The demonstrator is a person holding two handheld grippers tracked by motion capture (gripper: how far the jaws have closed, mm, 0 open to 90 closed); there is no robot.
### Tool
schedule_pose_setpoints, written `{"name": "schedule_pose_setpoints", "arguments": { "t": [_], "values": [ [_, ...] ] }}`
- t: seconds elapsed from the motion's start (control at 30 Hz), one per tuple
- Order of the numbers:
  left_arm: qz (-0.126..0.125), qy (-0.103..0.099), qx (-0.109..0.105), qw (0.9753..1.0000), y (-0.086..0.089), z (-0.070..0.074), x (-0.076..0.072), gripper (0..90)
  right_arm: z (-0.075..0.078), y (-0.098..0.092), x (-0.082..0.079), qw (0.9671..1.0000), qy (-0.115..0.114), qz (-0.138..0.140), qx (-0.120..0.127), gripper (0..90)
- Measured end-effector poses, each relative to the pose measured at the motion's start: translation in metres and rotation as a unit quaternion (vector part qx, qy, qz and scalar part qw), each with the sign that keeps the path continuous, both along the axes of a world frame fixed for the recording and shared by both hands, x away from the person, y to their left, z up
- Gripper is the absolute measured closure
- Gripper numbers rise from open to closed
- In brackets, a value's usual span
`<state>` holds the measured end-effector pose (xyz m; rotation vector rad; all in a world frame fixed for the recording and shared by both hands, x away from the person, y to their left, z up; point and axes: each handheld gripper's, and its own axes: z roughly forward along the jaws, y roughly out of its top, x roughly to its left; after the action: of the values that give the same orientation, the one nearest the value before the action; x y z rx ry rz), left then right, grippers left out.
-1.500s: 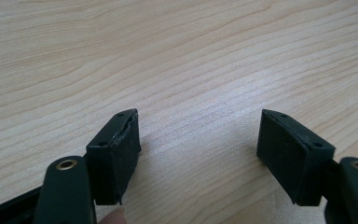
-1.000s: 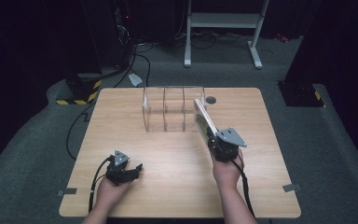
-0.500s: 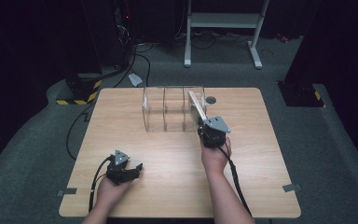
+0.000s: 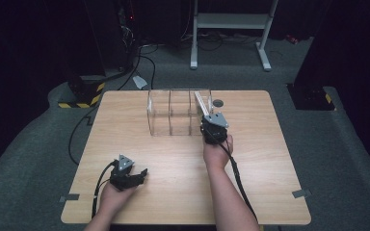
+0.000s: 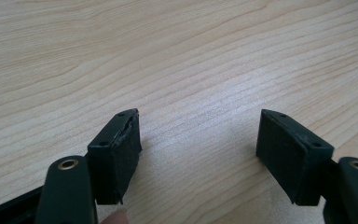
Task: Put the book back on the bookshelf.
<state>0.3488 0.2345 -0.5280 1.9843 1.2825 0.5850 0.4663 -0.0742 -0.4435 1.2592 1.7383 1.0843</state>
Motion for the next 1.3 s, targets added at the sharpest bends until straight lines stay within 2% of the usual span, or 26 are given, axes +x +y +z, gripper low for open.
{"name": "schedule_pose_setpoints", "arguments": {
  "t": [0.1, 0.6, 0.9, 1.1, 1.13, 1.3],
  "values": [
    [0.000, 0.000, -0.001, 1.0000, 0.000, 0.000, -0.001, 30.5, -0.003, 0.000, 0.005, 0.9999, 0.002, -0.011, -0.002, 75.5],
    [-0.004, 0.000, 0.001, 1.0000, 0.000, 0.000, -0.001, 30.4, -0.006, -0.001, 0.012, 0.9998, 0.000, -0.020, 0.006, 75.4],
    [-0.005, -0.001, 0.001, 1.0000, 0.000, 0.000, -0.001, 30.4, -0.016, 0.002, 0.003, 0.9996, -0.002, -0.027, 0.003, 74.3],
    [-0.005, -0.001, 0.001, 1.0000, 0.000, 0.000, -0.002, 30.4, -0.023, 0.002, -0.001, 0.9994, 0.013, -0.031, 0.003, 73.3],
    [-0.005, -0.001, 0.001, 1.0000, 0.000, 0.000, -0.002, 30.4, -0.024, 0.002, -0.001, 0.9995, 0.008, -0.031, 0.004, 73.3],
    [-0.005, -0.001, 0.001, 1.0000, 0.000, 0.000, -0.002, 30.4, -0.023, 0.004, -0.003, 0.9995, 0.013, -0.028, 0.009, 71.7]
  ]
}}
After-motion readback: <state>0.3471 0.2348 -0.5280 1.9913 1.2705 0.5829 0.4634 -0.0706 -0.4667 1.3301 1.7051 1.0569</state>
